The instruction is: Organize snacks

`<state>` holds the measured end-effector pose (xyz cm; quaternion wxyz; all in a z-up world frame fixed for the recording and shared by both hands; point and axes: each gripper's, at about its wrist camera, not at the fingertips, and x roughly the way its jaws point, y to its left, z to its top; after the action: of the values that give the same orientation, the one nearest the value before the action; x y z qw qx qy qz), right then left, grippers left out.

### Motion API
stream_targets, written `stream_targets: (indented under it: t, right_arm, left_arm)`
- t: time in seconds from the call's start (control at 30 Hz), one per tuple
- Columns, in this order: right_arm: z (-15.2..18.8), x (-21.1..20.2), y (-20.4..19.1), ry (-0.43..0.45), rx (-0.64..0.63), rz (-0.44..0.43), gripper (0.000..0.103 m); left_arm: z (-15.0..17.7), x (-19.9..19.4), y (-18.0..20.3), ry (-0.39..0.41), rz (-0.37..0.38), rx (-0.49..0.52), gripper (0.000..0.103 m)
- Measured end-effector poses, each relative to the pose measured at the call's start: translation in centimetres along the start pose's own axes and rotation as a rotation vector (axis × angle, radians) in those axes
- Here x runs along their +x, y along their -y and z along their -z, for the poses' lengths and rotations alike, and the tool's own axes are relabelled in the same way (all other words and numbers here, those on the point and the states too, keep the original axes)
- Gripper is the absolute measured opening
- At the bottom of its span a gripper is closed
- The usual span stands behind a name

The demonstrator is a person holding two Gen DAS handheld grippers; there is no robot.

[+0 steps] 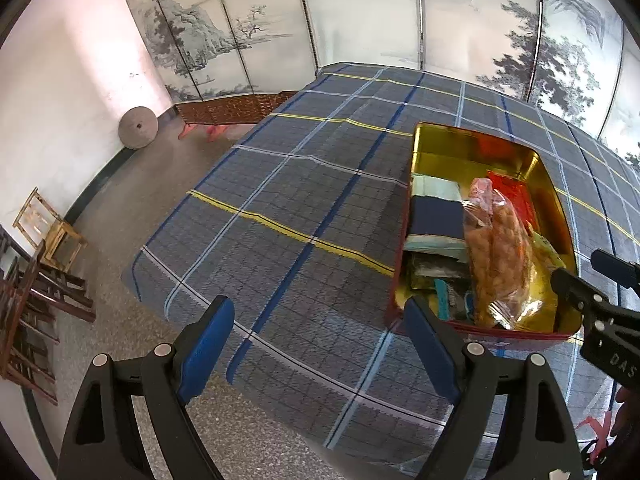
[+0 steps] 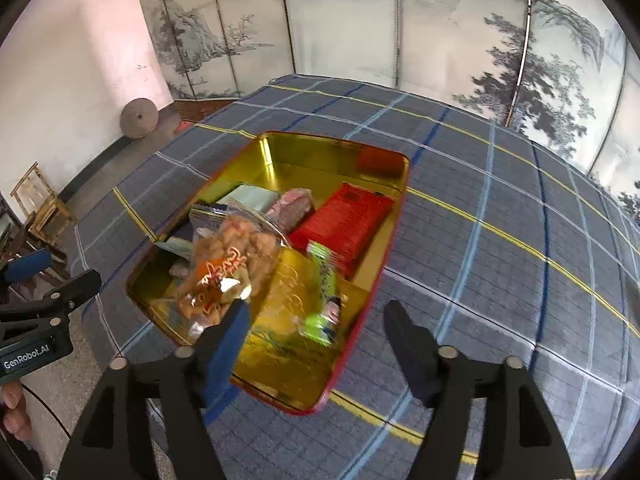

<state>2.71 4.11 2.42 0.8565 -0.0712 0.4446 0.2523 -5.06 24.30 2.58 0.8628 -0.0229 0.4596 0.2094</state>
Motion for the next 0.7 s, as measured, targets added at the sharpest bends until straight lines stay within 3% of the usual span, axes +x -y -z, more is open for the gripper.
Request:
stream_targets:
  t: [0.33, 0.7]
  right_arm:
    - [1.1, -1.5, 1.0, -0.001, 0.013, 0.04, 0.082]
    - [1.9, -1.7, 1.8, -0.018, 0.027, 0.047, 0.082]
  left_arm:
    - [0.0, -0.6, 2.2, 0.01, 0.015, 0.038, 0.086]
    - [-0.1, -0.9, 3.4, 0.007, 0.019, 0.055, 0.086]
